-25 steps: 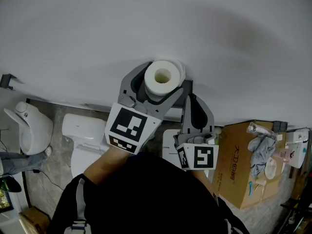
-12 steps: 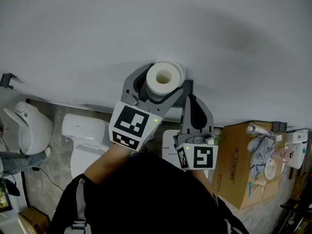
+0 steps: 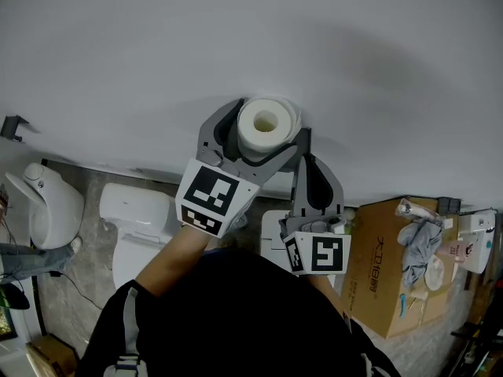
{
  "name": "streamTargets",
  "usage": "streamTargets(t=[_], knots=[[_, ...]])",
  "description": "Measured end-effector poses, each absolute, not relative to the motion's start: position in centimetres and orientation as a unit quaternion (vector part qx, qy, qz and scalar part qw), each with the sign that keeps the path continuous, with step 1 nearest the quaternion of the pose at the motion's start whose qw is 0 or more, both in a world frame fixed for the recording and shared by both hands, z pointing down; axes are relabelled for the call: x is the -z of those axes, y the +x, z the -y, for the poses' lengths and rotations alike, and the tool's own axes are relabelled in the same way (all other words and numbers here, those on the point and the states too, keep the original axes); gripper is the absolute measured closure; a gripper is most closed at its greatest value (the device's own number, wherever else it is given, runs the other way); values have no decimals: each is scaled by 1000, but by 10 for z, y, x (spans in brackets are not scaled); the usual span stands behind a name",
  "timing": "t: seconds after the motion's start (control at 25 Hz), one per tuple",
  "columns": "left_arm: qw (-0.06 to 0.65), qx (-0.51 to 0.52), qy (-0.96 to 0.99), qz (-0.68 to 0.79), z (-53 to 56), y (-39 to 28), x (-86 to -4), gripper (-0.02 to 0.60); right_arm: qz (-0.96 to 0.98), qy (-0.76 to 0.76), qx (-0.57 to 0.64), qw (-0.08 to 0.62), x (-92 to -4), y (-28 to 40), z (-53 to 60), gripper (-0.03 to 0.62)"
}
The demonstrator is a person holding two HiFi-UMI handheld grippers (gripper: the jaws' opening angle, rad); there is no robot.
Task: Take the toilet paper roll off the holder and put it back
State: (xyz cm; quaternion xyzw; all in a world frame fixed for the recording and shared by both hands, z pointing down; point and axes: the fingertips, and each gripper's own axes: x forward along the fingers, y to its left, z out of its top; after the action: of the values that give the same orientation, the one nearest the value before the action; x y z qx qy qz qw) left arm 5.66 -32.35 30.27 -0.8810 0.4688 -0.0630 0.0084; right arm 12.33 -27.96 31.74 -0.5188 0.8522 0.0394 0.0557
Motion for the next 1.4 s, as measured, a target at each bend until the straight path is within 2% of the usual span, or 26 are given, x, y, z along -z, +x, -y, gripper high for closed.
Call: streamTargets(t=[0.2,0.56,0.6,0.64,0.68,0.76,0.84,0.88,0.96,1.4], knots=[[6,47,-883,-467,314,51,-298,100,-851,-520,-42,55,-316,123,273,571],[-18,9,-872,-490,271,22,-280,108,-852,-518,-47,58,-311,112,255,571],[-14,11,-868,-496,267,17,-279,157,-852,-518,-47,59,-311,110,253,571],[-8,12,-863,-505,263,12,-279,256,-853,-517,-47,59,-310,107,251,571],[-2,13,-859,-512,259,7,-280,323,-853,-516,-48,60,-310,105,249,571],[10,11,-852,-523,254,-1,-280,406,-854,-515,-51,60,-308,102,245,571],[19,7,-846,-533,250,-8,-282,517,-852,-517,-54,61,-305,100,242,571],[23,6,-844,-535,248,-11,-284,541,-851,-519,-56,61,-304,99,240,571],[20,10,-841,-540,244,-14,-291,573,-848,-523,-59,61,-303,99,235,571],[33,12,-825,-563,221,-24,-336,575,-835,-547,-59,35,-335,105,213,571]])
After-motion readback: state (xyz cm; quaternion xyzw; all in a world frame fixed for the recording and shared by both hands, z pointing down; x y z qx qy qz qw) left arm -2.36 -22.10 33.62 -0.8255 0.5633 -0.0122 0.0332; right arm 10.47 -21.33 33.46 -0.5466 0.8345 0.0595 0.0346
